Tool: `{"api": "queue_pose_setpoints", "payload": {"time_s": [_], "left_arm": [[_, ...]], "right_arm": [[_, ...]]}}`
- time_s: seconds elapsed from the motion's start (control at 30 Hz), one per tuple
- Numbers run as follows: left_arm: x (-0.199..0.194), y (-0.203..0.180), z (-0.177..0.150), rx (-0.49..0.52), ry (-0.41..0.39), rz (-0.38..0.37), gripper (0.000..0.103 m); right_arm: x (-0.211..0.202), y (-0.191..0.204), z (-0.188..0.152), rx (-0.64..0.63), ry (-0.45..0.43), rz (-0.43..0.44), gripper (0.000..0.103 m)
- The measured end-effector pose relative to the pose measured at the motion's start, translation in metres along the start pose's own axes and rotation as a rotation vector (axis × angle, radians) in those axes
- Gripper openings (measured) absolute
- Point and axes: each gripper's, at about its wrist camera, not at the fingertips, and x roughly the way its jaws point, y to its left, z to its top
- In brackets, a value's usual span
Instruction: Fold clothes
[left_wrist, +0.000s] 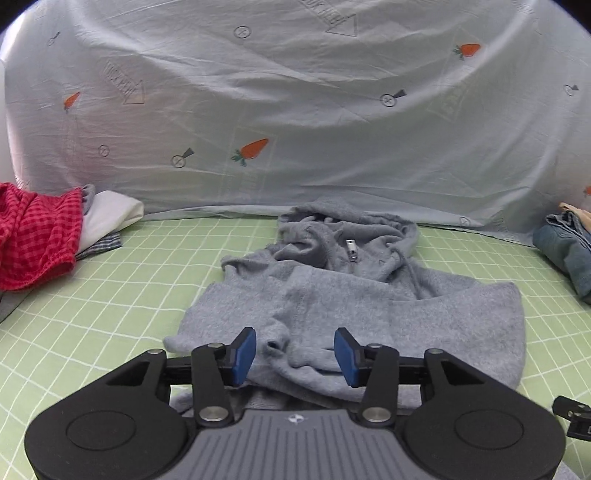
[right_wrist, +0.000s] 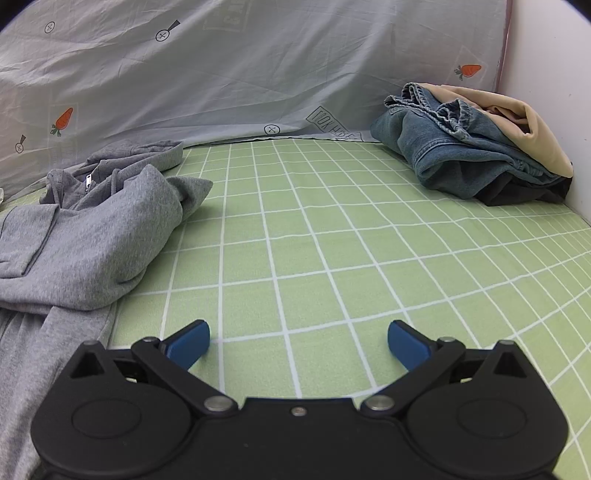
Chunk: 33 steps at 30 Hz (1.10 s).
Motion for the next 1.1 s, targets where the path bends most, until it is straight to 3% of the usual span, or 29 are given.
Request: {"api": "queue_pose_setpoints", "payload": {"time_s": [0.2,0.3,0.43,0.47,0.53,0.57,0.6,0.63,0.77,0.9,1.1], "left_arm": [[0.030,-0.040,-0.013,0.136,0.068,-0.100,0.057],[0.039,-0.049,-0.019,0.167,0.076,-0.077,0.061],[0.047,-0.048,-0.016,0.129,0.086,-0.044,0.060],[0.049,-0.047,-0.015,0.117,0.093,-0.038,0.058],[0.050,-0.045,-0.012,0.108,0.099,-0.014,0.036],[0.050,-0.043,-0.011,0.101,0.102,-0.017,0.034],[0.049,-0.040,-0.009,0.092,0.106,-0.020,0.026],[0.048,-0.037,-0.007,0.082,0.107,-0.010,0.012],[0.039,-0.010,0.002,-0.022,0.092,-0.012,0.011],[0.026,0.023,0.012,-0.129,0.040,0.043,0.010],[0.019,0.068,0.018,-0.150,-0.010,0.166,0.007]], "right_arm": [[0.000,0.000,0.000,-0.001,0.000,0.002,0.103],[0.000,-0.001,0.000,-0.002,-0.001,0.002,0.103],[0.000,-0.001,0.000,-0.003,-0.001,0.003,0.103],[0.000,-0.001,0.000,-0.003,-0.001,0.003,0.103],[0.000,-0.001,0.000,-0.004,-0.001,0.004,0.103],[0.000,-0.001,0.000,-0.004,-0.001,0.004,0.103],[0.001,-0.001,0.000,-0.004,-0.001,0.005,0.103],[0.001,-0.001,0.000,-0.005,-0.002,0.005,0.103],[0.000,-0.001,0.000,-0.004,-0.002,0.003,0.103],[0.000,0.000,0.000,-0.002,-0.002,0.001,0.103],[0.000,0.000,0.000,-0.002,-0.002,0.000,0.103]]}}
